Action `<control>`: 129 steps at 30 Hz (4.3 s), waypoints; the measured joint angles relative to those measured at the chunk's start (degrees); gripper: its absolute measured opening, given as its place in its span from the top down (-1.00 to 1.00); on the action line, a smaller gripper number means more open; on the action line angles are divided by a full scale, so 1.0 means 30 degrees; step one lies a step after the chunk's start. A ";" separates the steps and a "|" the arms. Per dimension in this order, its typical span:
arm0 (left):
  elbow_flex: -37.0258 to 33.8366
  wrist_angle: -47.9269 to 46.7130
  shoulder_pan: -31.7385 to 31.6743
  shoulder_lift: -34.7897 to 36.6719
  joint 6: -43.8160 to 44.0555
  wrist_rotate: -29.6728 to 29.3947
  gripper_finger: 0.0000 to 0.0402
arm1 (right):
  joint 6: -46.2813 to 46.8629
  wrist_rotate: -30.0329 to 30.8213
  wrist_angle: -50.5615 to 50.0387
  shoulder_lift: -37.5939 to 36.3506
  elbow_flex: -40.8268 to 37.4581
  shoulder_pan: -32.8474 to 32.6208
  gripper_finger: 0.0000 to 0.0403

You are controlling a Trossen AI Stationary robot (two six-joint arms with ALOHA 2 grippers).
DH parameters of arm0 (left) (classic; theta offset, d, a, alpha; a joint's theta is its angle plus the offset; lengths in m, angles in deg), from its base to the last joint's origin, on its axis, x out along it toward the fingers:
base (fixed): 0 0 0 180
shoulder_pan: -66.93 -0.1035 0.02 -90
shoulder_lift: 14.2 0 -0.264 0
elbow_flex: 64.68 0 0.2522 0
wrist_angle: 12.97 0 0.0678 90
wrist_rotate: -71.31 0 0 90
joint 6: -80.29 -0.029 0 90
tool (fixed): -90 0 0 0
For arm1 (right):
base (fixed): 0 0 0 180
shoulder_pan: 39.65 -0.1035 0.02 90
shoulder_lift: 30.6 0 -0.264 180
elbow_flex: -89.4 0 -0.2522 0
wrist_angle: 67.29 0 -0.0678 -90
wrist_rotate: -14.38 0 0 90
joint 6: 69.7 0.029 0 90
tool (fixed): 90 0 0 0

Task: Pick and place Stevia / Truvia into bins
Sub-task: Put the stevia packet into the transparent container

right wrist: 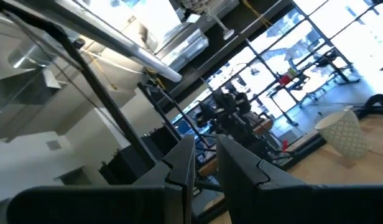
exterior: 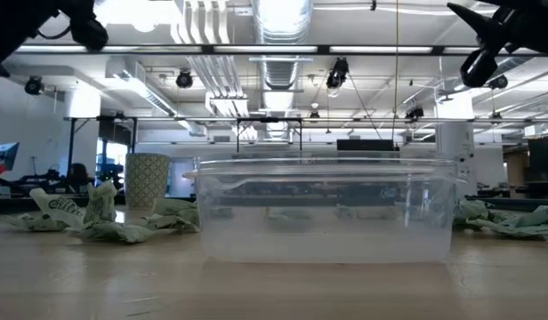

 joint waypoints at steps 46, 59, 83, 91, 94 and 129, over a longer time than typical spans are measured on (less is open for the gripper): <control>1.3764 -2.3005 -0.0007 -2.2103 -0.5618 -0.2241 -0.07 | -0.6628 0.1866 -1.0497 1.1118 0.9715 0.0000 0.71; 1.4767 -2.2968 -0.0022 -2.5461 -0.4498 -0.4883 -0.07 | -0.5634 0.1329 -1.0585 1.1222 0.9326 -0.0013 0.71; 1.5539 -2.3127 -0.0236 -2.4380 -0.3990 -0.1231 0.97 | -0.5298 0.1373 -1.1390 1.1652 0.9289 -0.0015 0.71; 1.6885 -2.0301 0.0332 -2.2365 -0.3452 0.2971 0.99 | -0.5335 0.1372 -1.4576 1.1630 0.9289 -0.0015 0.71; 1.6943 -1.8684 0.0879 -2.2310 -0.1962 0.3024 0.99 | -0.5277 0.1372 -1.6064 1.1623 0.9289 -0.0015 0.71; 2.0620 -1.8693 0.6981 -2.8382 0.2479 -0.1377 0.46 | -0.8286 -0.0101 -1.7532 1.1616 0.9289 0.0000 0.71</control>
